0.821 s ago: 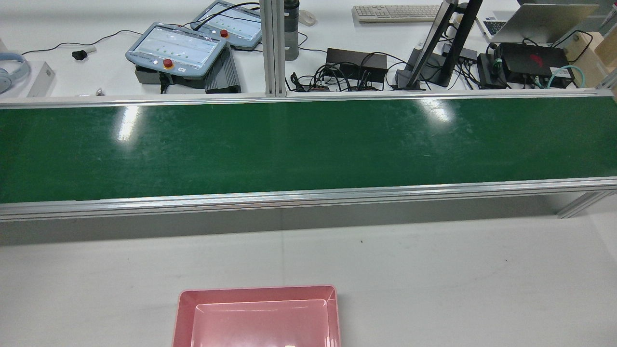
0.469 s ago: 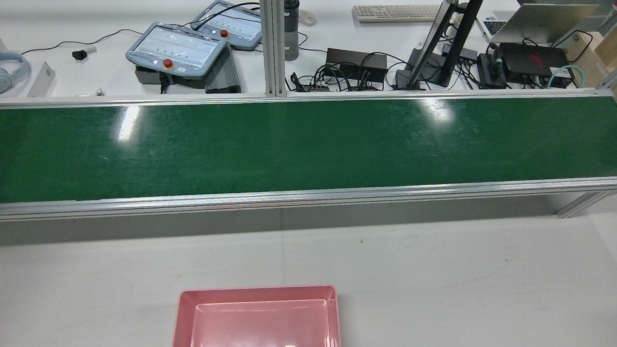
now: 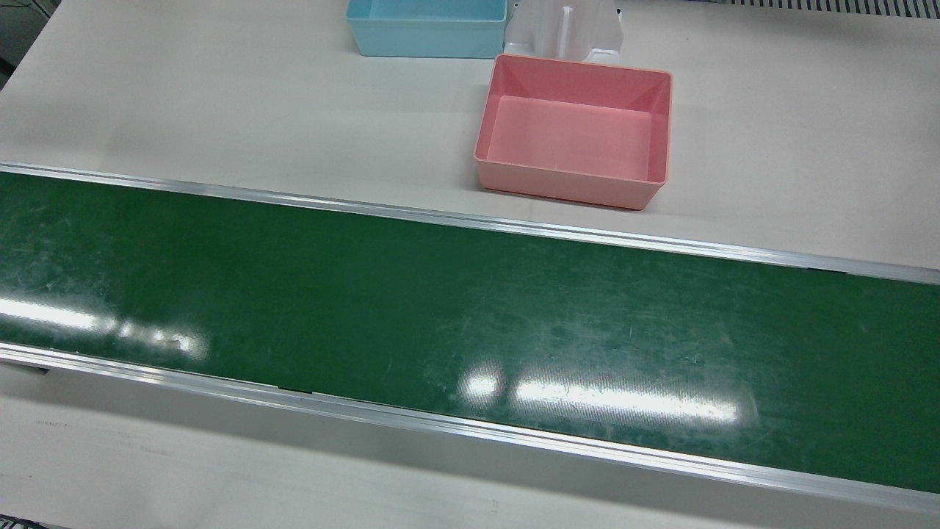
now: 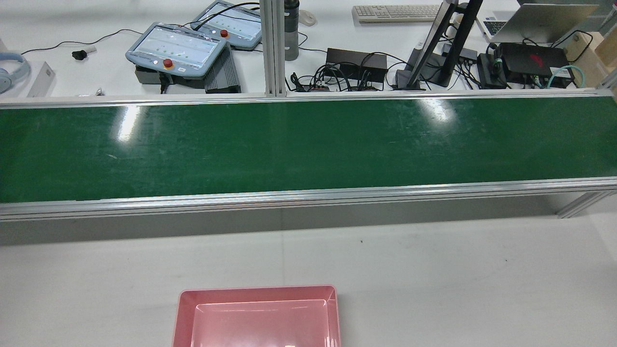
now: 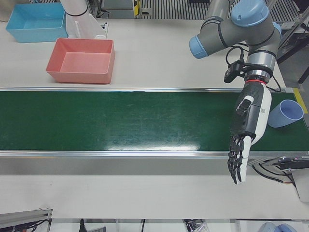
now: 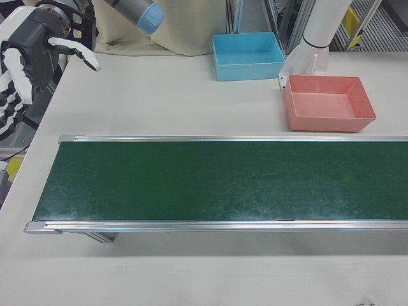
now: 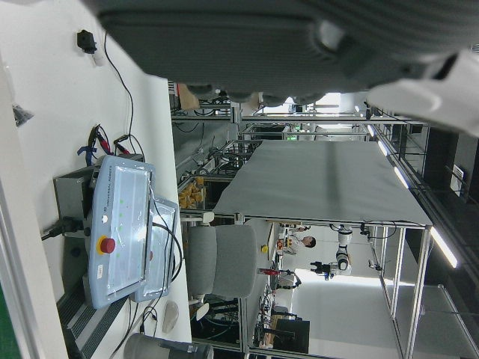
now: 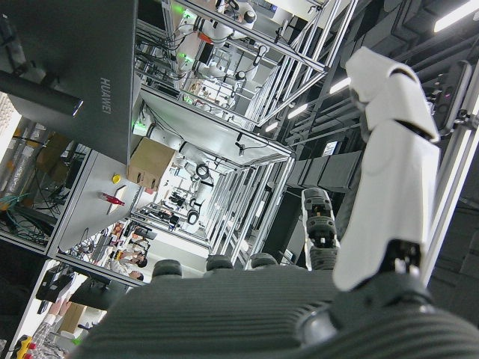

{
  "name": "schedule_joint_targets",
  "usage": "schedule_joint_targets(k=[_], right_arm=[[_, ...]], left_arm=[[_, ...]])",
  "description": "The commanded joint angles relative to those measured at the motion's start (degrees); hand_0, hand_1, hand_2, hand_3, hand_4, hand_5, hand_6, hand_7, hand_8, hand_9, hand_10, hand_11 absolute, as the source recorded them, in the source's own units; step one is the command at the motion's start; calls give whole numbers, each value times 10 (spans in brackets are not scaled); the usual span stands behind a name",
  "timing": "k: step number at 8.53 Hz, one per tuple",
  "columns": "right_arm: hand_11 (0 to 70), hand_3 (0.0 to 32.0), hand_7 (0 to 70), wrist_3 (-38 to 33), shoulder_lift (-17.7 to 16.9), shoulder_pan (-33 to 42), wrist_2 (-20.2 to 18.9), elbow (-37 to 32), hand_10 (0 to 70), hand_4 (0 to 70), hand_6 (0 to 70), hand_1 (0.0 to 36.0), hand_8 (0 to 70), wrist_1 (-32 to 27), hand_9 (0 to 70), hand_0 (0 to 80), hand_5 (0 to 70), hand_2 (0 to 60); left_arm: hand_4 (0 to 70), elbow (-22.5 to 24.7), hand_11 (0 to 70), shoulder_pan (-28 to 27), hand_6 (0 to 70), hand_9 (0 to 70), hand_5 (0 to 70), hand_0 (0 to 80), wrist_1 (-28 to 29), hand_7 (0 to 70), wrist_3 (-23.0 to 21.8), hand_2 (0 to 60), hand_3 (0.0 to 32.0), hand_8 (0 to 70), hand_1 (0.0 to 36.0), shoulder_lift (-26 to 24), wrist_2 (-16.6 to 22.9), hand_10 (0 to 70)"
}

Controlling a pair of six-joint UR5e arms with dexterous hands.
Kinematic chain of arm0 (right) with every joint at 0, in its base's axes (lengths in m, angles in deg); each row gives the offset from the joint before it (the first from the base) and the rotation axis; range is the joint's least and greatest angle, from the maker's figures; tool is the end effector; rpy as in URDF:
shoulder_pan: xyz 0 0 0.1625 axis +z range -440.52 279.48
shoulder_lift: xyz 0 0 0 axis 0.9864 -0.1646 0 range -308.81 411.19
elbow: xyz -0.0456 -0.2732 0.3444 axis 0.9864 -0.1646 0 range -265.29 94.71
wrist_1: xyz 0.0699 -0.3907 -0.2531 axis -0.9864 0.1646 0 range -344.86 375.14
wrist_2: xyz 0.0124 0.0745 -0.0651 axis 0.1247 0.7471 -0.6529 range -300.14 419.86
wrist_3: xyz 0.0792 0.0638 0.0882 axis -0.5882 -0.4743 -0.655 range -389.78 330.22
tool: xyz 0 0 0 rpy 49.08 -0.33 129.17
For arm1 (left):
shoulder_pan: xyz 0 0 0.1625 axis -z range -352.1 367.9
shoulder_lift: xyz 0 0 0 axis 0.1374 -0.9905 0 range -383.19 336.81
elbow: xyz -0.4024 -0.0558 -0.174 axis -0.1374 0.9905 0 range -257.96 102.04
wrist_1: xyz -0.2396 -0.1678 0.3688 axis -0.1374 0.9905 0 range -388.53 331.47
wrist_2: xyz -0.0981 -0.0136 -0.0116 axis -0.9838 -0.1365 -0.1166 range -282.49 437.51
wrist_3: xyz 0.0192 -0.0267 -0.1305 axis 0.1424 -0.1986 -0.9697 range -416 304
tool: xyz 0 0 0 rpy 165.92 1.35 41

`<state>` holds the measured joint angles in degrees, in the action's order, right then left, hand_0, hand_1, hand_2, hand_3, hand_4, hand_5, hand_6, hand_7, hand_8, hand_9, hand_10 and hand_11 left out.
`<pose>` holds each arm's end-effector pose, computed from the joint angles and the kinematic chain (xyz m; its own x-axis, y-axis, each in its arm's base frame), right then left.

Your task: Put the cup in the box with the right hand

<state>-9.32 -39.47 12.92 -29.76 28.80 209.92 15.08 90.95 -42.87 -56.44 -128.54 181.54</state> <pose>0.1674 -0.5482 0.5032 -0.9317 -0.1149 0.3447 -0.3573 0.1173 -0.9266 -0.0173 -0.6899 0.5364 -0.9337 -0.3580 -0.0095 -0.0157 0.0673 -0.9976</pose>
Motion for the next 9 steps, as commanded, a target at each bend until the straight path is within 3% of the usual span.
schedule_joint_targets(k=[1,3,9], right_arm=[[0,0,0,2,48,-8,6,-90,0,0,0,269,0,-16,0,514,64,228],[0,0,0,-1,16,-1,4,-100,0,0,0,266,0,-40,0,511,63,226],[0,0,0,-1,15,10,4,-95,0,0,0,268,0,-35,0,513,63,229]], left_arm=[[0,-1,0,0,0,0,0,0,1,0,0,0,0,0,0,0,0,0],[0,-1,0,0,0,0,0,0,0,0,0,0,0,0,0,0,-1,0],[0,-1,0,0,0,0,0,0,0,0,0,0,0,0,0,0,0,0]])
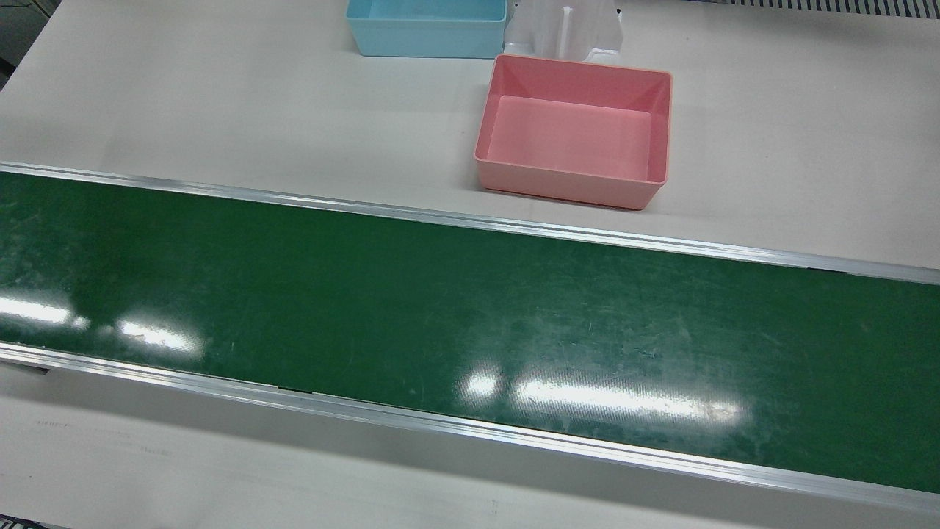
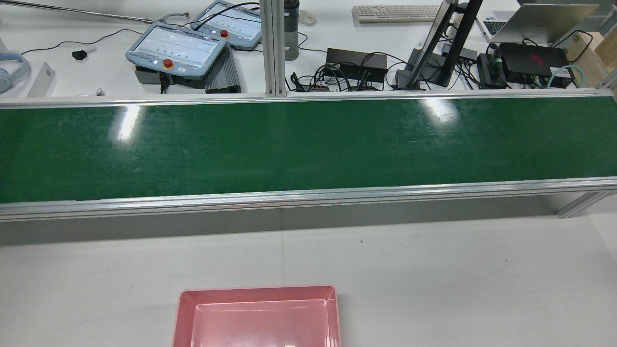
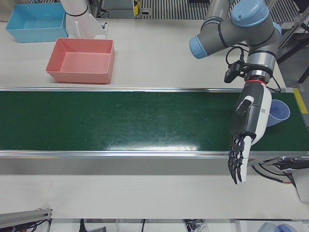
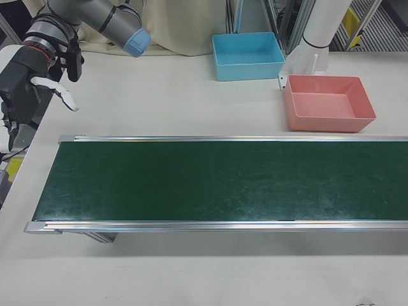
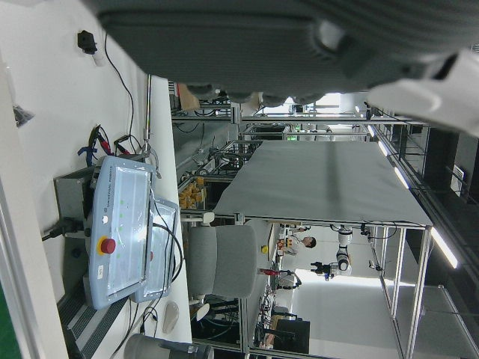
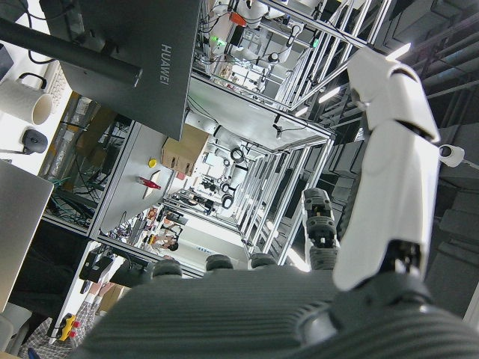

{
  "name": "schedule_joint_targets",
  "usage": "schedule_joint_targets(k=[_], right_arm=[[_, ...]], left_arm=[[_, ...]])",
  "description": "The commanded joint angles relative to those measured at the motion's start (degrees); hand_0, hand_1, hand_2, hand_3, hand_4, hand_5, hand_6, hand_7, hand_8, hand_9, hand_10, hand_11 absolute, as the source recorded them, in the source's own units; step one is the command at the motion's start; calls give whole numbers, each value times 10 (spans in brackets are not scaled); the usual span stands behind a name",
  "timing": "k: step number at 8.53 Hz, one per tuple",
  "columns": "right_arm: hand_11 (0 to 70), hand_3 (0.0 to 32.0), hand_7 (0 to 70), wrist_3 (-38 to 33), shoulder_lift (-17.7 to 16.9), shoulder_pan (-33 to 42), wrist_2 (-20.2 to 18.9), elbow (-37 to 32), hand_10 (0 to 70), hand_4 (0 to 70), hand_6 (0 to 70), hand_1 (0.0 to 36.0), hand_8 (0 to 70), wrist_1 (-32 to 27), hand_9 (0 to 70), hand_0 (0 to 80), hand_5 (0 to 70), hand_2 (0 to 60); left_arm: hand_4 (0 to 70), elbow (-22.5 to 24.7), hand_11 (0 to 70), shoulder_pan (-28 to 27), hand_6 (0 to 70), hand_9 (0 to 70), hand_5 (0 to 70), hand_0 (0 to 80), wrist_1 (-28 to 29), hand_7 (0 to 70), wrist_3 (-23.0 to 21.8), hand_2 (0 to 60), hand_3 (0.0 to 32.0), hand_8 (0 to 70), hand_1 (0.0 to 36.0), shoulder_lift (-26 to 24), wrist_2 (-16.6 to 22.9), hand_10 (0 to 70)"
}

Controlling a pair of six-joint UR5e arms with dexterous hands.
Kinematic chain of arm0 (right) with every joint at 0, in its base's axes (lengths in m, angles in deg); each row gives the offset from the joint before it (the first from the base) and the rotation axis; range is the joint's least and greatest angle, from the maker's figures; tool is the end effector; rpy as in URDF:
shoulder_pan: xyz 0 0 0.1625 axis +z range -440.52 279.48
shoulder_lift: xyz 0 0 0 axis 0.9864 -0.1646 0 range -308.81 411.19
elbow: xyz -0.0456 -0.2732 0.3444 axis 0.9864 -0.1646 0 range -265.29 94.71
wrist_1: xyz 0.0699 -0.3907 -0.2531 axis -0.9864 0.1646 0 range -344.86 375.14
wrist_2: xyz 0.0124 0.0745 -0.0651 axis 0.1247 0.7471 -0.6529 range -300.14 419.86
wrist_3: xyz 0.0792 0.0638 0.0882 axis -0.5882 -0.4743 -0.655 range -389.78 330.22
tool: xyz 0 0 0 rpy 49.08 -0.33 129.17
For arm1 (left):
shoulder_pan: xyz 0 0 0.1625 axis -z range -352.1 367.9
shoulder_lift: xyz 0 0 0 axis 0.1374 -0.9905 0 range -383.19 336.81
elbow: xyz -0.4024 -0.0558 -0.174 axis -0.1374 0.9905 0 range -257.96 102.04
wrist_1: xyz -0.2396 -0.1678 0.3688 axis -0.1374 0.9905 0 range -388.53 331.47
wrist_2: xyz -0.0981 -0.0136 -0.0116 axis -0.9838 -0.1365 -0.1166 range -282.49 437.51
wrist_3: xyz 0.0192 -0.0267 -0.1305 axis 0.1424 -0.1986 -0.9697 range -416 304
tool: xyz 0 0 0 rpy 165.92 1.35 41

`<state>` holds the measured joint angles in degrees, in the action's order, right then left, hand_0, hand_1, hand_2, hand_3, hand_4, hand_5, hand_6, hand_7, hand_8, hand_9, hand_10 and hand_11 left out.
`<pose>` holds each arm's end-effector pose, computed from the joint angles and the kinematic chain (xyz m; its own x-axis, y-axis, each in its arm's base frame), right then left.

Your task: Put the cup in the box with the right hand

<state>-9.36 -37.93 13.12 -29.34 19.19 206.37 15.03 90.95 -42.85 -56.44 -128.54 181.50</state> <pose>0.1720 -0.5738 0.5746 -0.9327 -0.0976 0.3471 -0.3522 0.0402 -0.9351 -0.0174 -0.6900 0.5368 -0.9339 -0.3573 -0.0093 -0.0156 0.0668 -0.9976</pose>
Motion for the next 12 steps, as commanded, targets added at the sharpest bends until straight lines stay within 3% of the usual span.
schedule_joint_targets(k=[1,5,12], right_arm=[[0,0,0,1,-2,7,1,-2,0,0,0,267,0,0,0,513,63,226],[0,0,0,3,2,-1,2,-29,0,0,4,248,0,0,0,506,59,192],[0,0,0,2,17,-19,3,-37,0,0,10,245,0,-1,0,499,57,218]], left_arm=[[0,0,0,0,0,0,0,0,0,0,0,0,0,0,0,0,0,0],[0,0,0,0,0,0,0,0,1,0,0,0,0,0,0,0,0,0],[0,0,0,0,0,0,0,0,0,0,0,0,0,0,0,0,1,0]])
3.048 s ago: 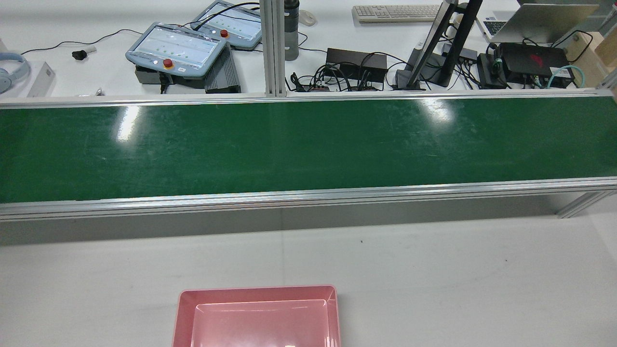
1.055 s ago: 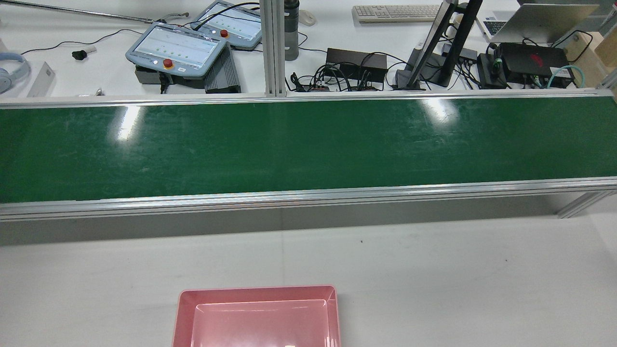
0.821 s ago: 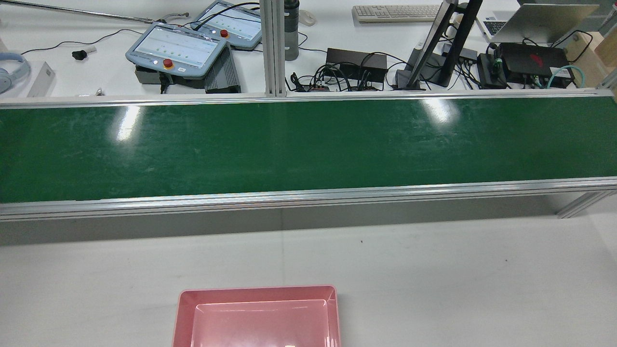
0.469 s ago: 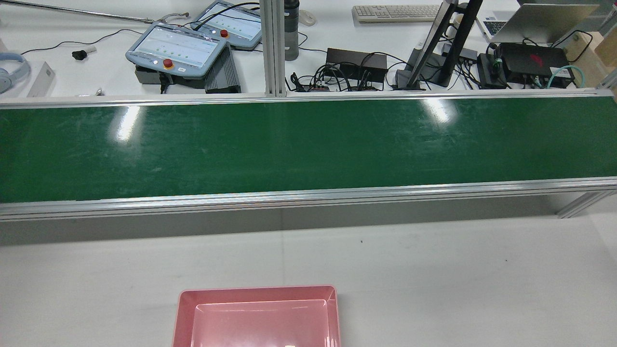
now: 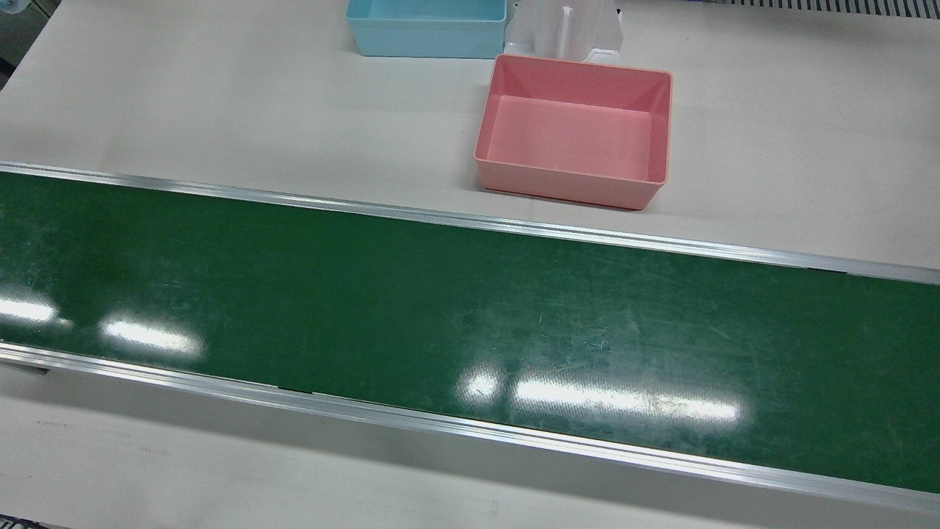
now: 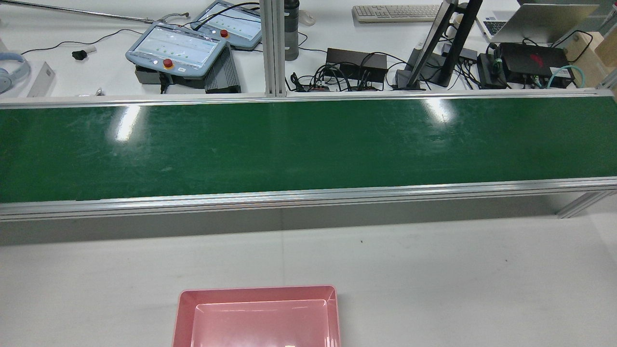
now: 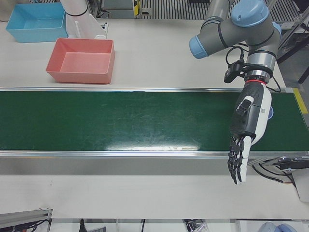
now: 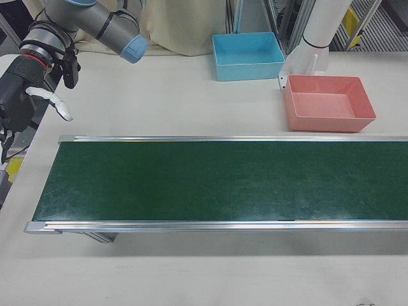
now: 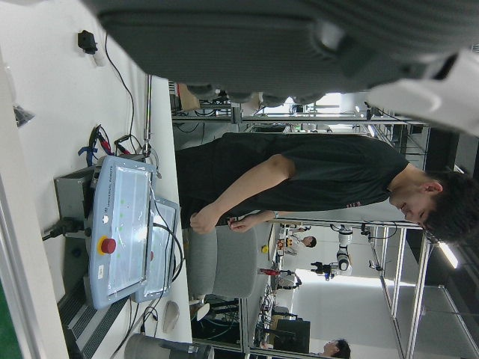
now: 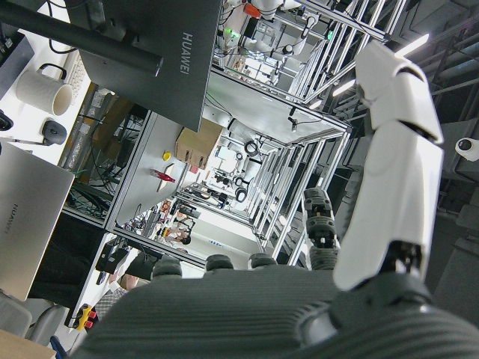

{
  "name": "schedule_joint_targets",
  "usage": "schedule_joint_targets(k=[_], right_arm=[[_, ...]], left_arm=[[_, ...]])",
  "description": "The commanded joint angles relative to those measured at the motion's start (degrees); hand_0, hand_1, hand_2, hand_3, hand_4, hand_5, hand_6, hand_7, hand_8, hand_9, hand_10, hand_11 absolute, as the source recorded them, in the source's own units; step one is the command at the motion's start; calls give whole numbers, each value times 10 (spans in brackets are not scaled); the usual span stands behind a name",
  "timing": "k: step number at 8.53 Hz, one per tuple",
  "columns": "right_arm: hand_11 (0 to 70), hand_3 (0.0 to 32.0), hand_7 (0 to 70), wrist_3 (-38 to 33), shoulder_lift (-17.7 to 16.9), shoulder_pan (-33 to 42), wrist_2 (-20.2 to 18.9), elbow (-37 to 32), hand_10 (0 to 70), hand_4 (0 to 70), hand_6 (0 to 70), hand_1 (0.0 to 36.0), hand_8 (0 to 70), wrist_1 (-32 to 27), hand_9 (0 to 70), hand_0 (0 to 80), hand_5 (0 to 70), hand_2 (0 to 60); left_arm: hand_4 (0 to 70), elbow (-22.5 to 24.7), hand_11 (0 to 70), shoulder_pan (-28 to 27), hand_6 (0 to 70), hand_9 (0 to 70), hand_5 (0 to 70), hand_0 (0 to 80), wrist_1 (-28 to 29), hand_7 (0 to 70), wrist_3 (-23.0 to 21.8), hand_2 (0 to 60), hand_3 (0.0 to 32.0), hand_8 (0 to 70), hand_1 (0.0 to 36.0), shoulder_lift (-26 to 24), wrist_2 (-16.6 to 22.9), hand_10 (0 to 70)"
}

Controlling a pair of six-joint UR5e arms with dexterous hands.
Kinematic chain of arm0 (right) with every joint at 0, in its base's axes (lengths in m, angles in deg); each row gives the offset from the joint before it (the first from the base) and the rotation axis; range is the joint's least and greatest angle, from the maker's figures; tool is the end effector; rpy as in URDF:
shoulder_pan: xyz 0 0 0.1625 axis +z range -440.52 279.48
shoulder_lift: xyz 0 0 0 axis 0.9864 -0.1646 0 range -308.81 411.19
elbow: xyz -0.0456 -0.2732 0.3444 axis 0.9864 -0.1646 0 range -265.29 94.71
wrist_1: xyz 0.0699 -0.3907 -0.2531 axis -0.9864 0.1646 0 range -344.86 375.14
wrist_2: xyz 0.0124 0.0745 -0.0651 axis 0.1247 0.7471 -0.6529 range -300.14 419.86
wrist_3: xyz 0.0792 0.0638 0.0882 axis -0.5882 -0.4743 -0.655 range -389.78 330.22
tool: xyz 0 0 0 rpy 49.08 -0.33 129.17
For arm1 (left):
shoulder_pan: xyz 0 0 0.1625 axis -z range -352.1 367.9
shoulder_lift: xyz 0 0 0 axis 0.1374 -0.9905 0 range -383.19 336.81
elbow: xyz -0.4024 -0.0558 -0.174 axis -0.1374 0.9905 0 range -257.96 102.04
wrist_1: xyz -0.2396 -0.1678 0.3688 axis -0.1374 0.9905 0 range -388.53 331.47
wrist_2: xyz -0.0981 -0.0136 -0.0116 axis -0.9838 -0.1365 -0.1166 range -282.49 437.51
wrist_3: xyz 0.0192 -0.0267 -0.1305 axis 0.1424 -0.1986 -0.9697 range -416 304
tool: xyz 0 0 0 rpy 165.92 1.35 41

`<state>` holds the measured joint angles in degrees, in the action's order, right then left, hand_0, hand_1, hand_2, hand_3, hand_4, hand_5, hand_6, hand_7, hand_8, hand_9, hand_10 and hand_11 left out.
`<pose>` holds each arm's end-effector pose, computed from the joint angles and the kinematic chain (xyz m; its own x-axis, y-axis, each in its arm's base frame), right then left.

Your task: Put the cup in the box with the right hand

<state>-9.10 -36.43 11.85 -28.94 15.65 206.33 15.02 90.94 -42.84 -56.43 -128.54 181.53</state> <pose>0.1606 -0.5897 0.5947 -0.9332 -0.0714 0.3522 -0.3539 0.0126 -0.9352 -0.0172 -0.6900 0.5369 -0.9337 -0.3580 -0.0095 -0.0155 0.0669 -0.9976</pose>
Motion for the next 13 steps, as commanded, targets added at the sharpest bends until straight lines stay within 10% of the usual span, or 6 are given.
schedule_joint_targets(k=[1,13], right_arm=[[0,0,0,0,4,-17,0,-10,0,0,8,246,0,0,0,500,57,217],[0,0,0,-4,11,-12,-1,-7,0,0,10,242,0,0,0,497,57,220]], left_arm=[[0,0,0,0,0,0,0,0,0,0,0,0,0,0,0,0,0,0],[0,0,0,0,0,0,0,0,1,0,0,0,0,0,0,0,0,0]])
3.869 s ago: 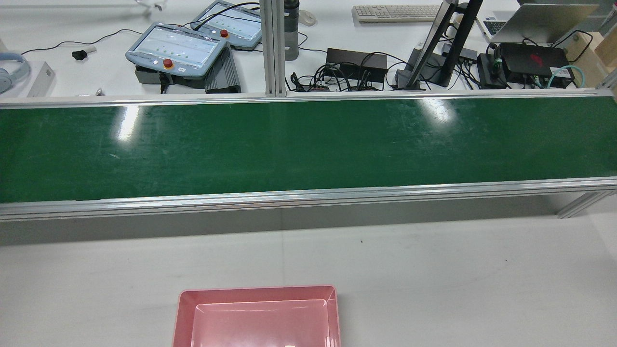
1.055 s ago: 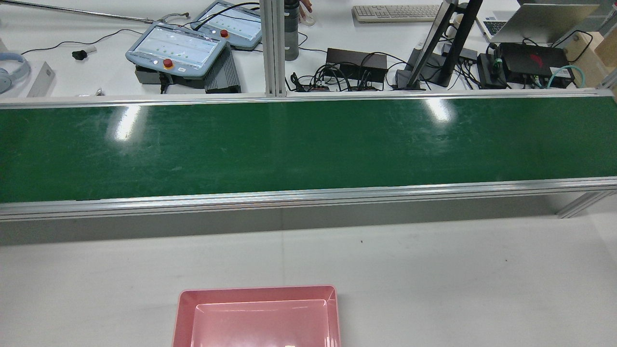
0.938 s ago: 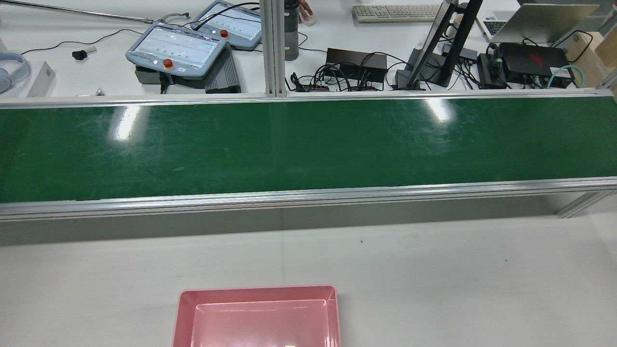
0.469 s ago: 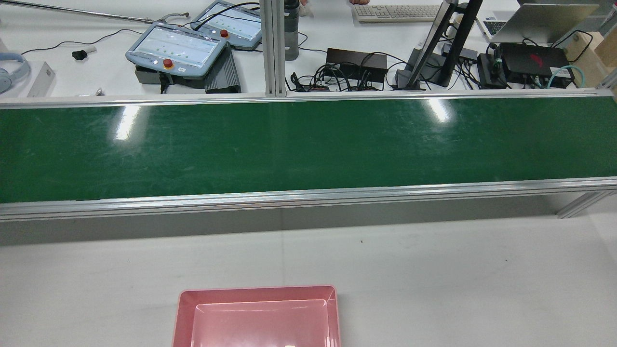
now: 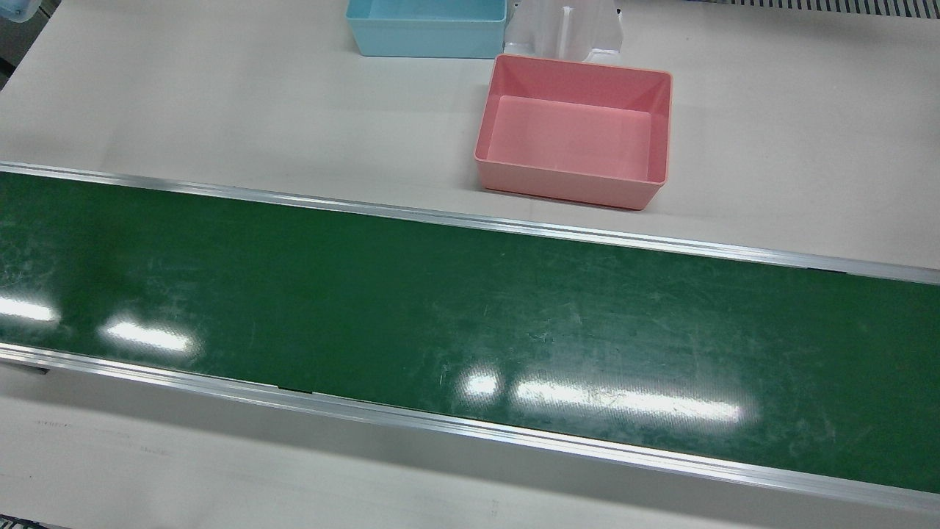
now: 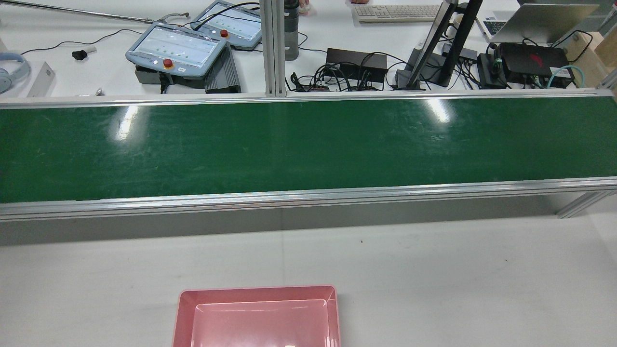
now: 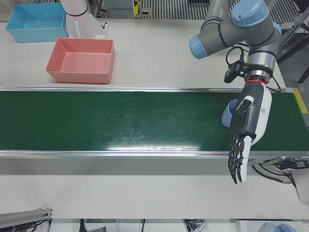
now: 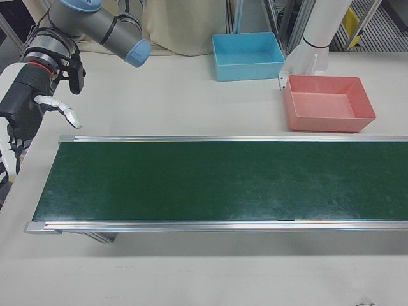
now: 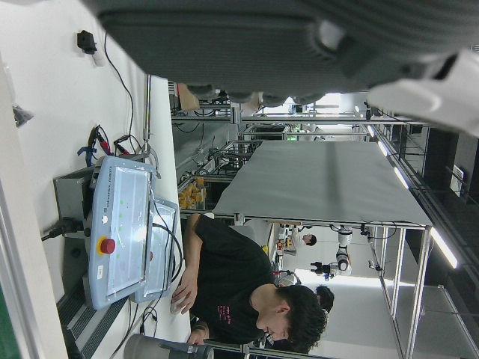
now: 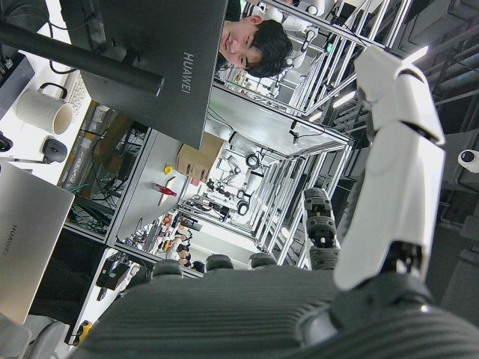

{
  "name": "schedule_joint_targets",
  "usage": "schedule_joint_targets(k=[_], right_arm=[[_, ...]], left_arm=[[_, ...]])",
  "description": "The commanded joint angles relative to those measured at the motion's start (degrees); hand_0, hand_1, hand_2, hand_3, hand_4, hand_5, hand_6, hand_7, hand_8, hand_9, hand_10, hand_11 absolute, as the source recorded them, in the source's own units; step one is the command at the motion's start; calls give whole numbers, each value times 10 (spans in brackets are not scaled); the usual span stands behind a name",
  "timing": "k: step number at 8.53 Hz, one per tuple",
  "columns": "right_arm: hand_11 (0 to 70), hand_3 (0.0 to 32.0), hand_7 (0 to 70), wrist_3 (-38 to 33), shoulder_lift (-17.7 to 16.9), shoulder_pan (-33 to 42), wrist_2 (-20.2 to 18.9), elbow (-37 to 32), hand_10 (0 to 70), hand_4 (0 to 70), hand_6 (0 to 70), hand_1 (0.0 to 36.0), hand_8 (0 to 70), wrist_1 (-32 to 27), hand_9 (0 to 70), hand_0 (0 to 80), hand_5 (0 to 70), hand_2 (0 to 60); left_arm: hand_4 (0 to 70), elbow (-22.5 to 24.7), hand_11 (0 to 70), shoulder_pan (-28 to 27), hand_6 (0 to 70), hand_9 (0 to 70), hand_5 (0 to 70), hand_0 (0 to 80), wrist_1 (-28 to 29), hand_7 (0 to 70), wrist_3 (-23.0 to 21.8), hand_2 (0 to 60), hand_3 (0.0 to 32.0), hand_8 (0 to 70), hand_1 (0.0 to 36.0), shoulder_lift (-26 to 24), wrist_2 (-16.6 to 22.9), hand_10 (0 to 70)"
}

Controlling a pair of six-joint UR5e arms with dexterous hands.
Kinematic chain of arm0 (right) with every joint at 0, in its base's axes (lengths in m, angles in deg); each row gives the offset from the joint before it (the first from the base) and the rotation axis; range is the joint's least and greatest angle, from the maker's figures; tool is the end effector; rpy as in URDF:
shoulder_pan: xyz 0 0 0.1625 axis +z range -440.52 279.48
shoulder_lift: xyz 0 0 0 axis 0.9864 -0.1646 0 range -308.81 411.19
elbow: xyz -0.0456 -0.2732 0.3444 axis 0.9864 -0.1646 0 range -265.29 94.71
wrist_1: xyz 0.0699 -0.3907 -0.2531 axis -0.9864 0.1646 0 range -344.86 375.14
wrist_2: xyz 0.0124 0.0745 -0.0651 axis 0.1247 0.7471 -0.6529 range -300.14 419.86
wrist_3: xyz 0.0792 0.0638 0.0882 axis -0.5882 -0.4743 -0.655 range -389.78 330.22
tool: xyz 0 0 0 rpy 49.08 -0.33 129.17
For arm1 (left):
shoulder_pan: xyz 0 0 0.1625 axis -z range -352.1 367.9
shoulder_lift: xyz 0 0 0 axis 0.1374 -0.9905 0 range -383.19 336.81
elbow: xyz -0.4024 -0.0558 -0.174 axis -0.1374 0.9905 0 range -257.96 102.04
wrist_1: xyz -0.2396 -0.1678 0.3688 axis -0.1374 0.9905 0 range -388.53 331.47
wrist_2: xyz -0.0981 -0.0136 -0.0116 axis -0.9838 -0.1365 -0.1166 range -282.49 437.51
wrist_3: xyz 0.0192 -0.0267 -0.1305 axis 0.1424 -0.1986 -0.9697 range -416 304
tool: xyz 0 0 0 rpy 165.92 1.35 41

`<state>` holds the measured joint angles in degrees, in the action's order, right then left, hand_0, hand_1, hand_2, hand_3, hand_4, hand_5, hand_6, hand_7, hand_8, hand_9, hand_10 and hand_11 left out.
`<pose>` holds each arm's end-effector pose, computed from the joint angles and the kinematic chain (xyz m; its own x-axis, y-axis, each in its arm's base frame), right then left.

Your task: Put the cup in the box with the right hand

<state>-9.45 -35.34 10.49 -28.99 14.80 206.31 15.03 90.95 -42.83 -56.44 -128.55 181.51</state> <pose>0.1466 -0.6018 0.5918 -0.9368 -0.0499 0.3464 -0.3479 0.0259 -0.9372 -0.0174 -0.6901 0.5367 -0.9339 -0.3575 -0.0094 -0.0157 0.0673 -0.9976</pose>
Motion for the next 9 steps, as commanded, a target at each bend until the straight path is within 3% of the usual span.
schedule_joint_targets(k=[1,8,9], right_arm=[[0,0,0,0,0,3,-1,1,0,0,11,242,0,0,0,496,57,221],[0,0,0,1,-5,-2,-1,-9,0,0,8,239,0,-5,0,494,56,220],[0,0,0,1,-4,-8,-1,-9,0,0,7,219,0,-4,0,487,51,169]], left_arm=[[0,0,0,0,0,0,0,0,0,0,0,0,0,0,0,1,0,0],[0,0,0,0,0,0,0,0,0,0,0,0,0,0,0,1,0,0],[0,0,0,0,0,0,0,0,0,0,0,0,0,0,0,0,1,0]])
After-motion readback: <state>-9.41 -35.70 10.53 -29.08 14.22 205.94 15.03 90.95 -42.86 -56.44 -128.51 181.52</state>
